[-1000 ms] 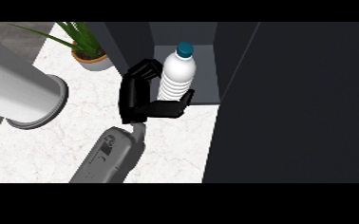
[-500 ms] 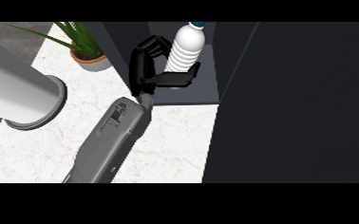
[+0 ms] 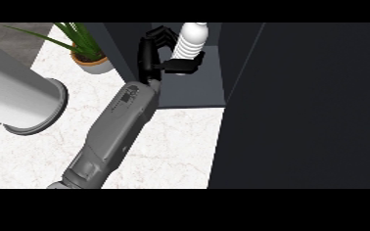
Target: Pick up the bottled water, place it into the cabinet and close the cabinet
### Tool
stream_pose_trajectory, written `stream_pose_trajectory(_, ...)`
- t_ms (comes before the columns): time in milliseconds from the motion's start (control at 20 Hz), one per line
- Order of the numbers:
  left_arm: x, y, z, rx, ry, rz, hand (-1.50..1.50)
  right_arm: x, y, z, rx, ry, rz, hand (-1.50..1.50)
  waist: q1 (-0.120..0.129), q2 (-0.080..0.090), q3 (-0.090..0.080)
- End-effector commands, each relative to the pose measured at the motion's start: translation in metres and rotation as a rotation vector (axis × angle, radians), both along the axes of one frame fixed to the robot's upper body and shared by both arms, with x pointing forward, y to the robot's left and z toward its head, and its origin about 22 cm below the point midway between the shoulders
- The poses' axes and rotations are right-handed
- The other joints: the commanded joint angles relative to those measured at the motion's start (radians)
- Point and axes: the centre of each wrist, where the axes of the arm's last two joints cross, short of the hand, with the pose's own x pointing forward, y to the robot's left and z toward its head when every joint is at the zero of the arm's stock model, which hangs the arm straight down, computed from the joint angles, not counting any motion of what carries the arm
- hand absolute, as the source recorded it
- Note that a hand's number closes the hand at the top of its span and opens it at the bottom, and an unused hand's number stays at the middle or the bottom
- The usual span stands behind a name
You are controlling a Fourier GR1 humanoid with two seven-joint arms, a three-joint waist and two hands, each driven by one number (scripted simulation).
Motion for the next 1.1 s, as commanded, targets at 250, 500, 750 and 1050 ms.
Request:
stream_pose_trajectory(250, 0.015, 0.007, -0.028, 0.192, 0.05, 0.112, 1.5, -0.012, -0.009, 0.007, 0.019, -0.026, 0.035, -1.5, -0.014, 0.006, 0.001)
stream_pose_trajectory(500, 0.02, 0.011, -0.034, 0.208, 0.066, 0.16, 1.5, -0.02, -0.012, 0.019, 0.031, -0.03, 0.039, -1.5, -0.024, 0.009, 0.0)
stream_pose_trajectory(750, 0.021, 0.016, -0.042, 0.195, 0.094, 0.164, 1.5, -0.009, -0.001, 0.007, 0.015, -0.039, 0.025, -1.5, -0.028, 0.014, -0.001)
stream_pose_trajectory(1050, 0.019, 0.027, -0.053, 0.281, 0.108, 0.219, 1.5, -0.014, -0.014, 0.02, 0.037, -0.055, 0.032, -1.5, -0.037, 0.018, 0.0)
